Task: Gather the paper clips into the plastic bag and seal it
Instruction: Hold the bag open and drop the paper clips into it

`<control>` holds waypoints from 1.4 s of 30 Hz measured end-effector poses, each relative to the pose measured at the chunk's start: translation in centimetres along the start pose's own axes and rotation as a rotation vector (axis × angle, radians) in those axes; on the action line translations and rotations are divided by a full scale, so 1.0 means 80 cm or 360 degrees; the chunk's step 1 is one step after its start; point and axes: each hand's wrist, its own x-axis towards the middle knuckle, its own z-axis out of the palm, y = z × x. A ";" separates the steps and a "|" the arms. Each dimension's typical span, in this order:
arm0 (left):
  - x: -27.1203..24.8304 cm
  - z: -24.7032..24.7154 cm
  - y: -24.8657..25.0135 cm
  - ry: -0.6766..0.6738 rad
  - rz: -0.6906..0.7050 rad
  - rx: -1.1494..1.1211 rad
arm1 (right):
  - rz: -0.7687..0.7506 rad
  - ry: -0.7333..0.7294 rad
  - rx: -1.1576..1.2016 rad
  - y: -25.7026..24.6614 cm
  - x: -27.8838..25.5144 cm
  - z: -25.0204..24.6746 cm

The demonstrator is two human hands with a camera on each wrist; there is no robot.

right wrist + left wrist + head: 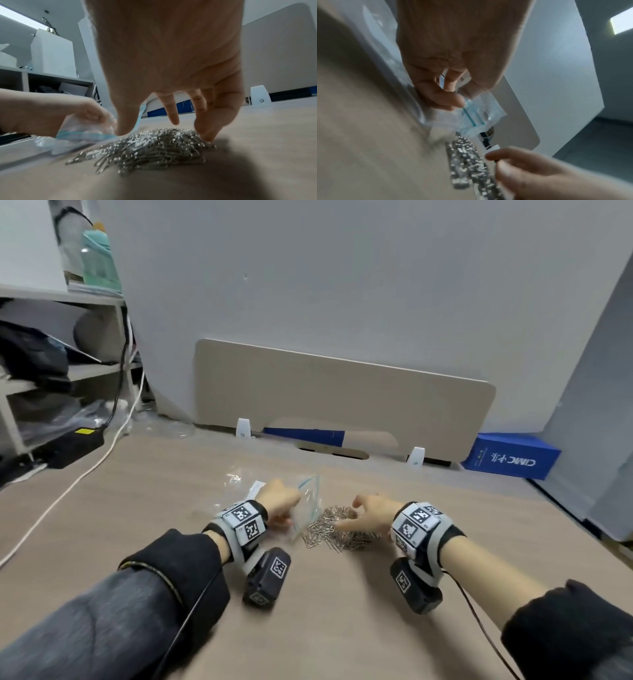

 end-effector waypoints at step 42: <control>0.014 -0.010 -0.017 -0.0092 -0.0053 -0.0678 | -0.0359 0.0179 0.0965 -0.094 0.043 -0.052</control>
